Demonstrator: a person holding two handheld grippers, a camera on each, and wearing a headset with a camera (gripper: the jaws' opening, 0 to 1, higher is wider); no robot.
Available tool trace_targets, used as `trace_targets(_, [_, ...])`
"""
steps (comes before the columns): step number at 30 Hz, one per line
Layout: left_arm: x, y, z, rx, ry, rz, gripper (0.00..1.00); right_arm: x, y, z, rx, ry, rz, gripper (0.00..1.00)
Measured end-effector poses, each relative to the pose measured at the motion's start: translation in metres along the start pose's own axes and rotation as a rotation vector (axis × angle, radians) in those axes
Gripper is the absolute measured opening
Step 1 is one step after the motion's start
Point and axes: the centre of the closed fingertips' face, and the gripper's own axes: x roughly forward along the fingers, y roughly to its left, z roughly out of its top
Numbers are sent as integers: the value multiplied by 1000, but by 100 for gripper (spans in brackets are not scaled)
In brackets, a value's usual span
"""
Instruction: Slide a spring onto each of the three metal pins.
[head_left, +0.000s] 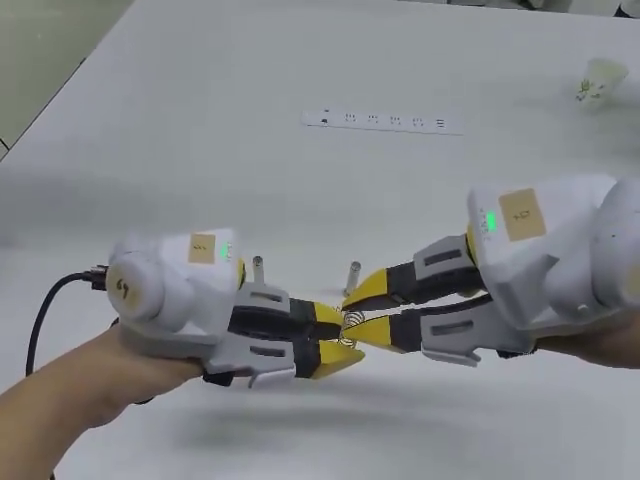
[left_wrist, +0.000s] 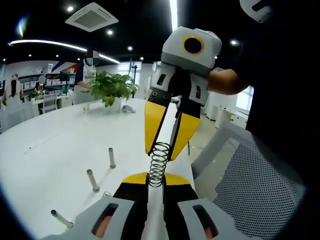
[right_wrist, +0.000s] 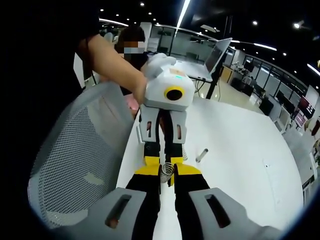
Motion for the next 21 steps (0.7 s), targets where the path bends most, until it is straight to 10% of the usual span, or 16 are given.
trace_targets(21, [1, 2, 0, -16, 1, 10, 2, -1, -2, -1, -7, 10, 1, 7])
